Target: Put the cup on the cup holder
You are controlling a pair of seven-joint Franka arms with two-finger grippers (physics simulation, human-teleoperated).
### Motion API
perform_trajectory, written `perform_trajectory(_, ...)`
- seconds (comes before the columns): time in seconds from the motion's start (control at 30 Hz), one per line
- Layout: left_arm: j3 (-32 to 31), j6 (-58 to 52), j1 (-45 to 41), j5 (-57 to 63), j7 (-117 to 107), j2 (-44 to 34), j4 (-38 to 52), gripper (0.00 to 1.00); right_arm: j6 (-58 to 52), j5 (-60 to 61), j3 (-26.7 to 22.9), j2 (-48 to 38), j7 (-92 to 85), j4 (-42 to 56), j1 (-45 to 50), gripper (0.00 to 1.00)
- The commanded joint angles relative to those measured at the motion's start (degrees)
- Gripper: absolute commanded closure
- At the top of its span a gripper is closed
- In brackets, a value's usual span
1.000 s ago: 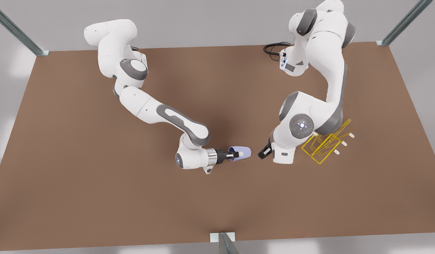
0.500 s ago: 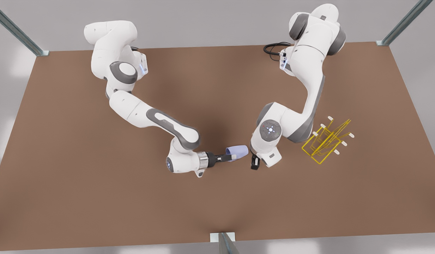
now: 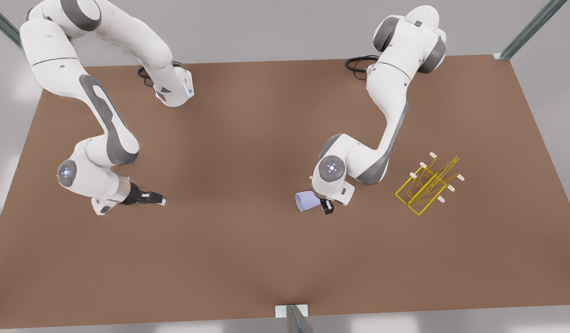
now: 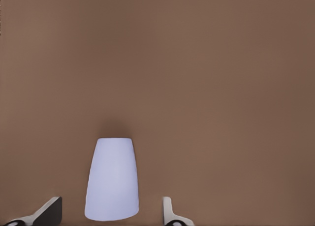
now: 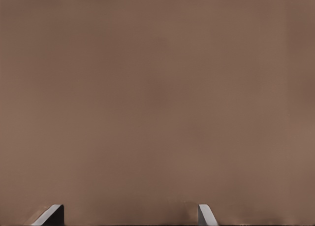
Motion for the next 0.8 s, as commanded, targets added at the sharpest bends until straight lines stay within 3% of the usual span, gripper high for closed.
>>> perform_trajectory(0.0, 0.04, 2.71, -0.04, 0.20, -26.18, 0.41, -0.19, 0.00, -11.68, -2.47, -3.87, -10.47, -15.87, 0.15, -0.87, 0.00)
perform_trajectory(0.07, -0.05, 3.33, -0.04, 1.87, -26.00, 1.73, -0.19, 0.00, -28.37, -6.60, -3.43, -11.09, -15.69, 16.76, -1.40, 0.00)
perform_trajectory(0.1, 0.04, 4.56, -0.13, 2.39, -26.00, 1.99, -0.72, 0.00, -32.33, -6.60, -3.96, -11.18, -16.48, 20.19, 0.44, 0.00)
perform_trajectory(0.13, -0.05, 5.79, -0.92, 4.33, -25.91, 1.99, -2.21, 0.00, -36.73, -5.81, -27.65, -12.85, -16.31, 24.15, 26.25, 0.00)
perform_trajectory(0.23, -0.05, 5.79, -1.10, 4.77, -24.86, 1.99, -3.18, 0.00, -37.26, -0.10, -39.82, -14.43, -13.06, 25.91, 43.69, 0.00)
perform_trajectory(0.37, -0.05, 6.41, -1.54, 6.26, -23.63, 2.52, -3.27, 0.00, -37.26, 6.15, -39.82, -11.36, -9.89, 29.95, 45.18, 0.00)
perform_trajectory(0.77, -0.49, 9.92, -3.47, 8.37, -18.53, 4.98, -4.06, 0.00, -37.70, 2.98, -39.11, -8.54, -6.20, 32.24, 45.45, 0.00)
